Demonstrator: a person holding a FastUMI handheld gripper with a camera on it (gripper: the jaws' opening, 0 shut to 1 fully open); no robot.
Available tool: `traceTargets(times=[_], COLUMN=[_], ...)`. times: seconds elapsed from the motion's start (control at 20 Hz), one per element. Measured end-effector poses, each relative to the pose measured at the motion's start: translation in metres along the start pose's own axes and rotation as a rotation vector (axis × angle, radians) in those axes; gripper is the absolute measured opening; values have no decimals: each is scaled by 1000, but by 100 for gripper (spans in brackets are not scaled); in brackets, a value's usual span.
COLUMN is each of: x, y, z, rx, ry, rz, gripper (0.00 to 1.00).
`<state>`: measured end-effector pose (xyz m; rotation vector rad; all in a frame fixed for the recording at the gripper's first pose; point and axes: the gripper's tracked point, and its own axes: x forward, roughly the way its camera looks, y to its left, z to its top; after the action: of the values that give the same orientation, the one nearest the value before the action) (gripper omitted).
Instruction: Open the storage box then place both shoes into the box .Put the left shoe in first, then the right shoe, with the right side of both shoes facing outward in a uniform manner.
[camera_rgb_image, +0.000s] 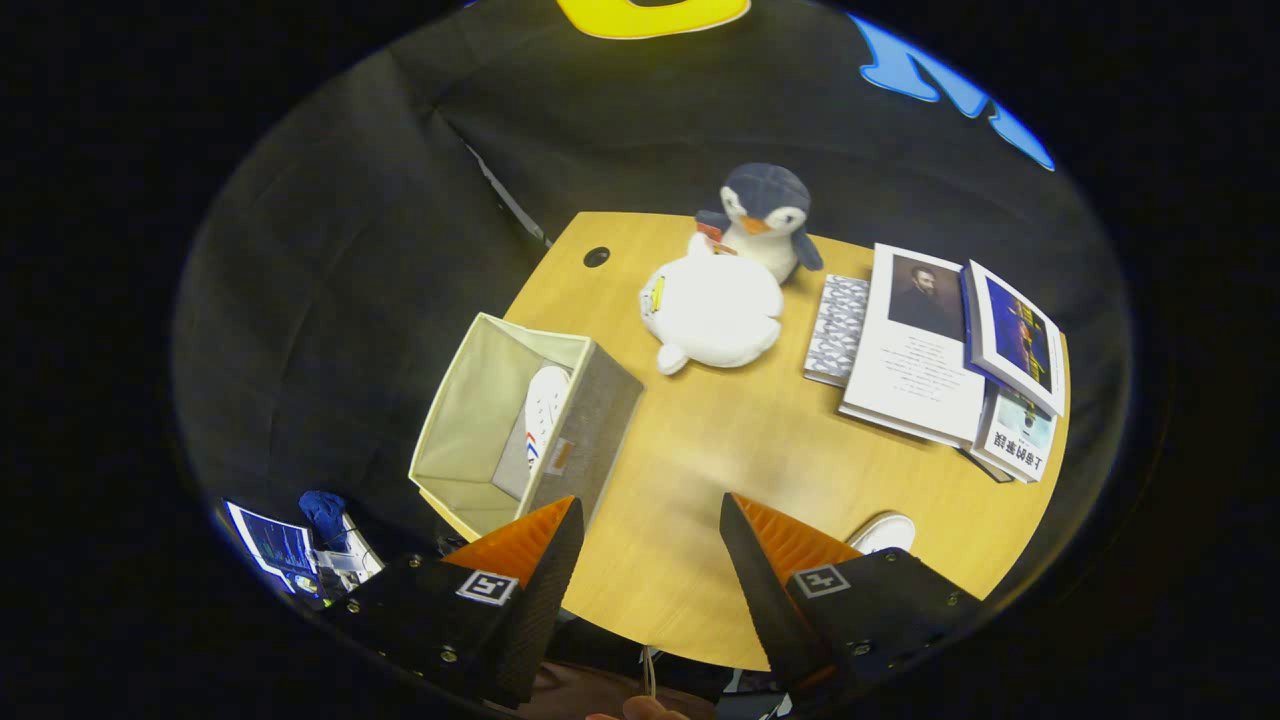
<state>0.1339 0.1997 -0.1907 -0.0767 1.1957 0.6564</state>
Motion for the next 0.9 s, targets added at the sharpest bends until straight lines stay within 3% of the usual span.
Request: traceTargets(times=[0.5, 0.9], x=[5, 16], y=[-116, -175], z=[-77, -146], rx=[168, 281], ry=[40, 94], rz=[-92, -150], gripper=[85, 85])
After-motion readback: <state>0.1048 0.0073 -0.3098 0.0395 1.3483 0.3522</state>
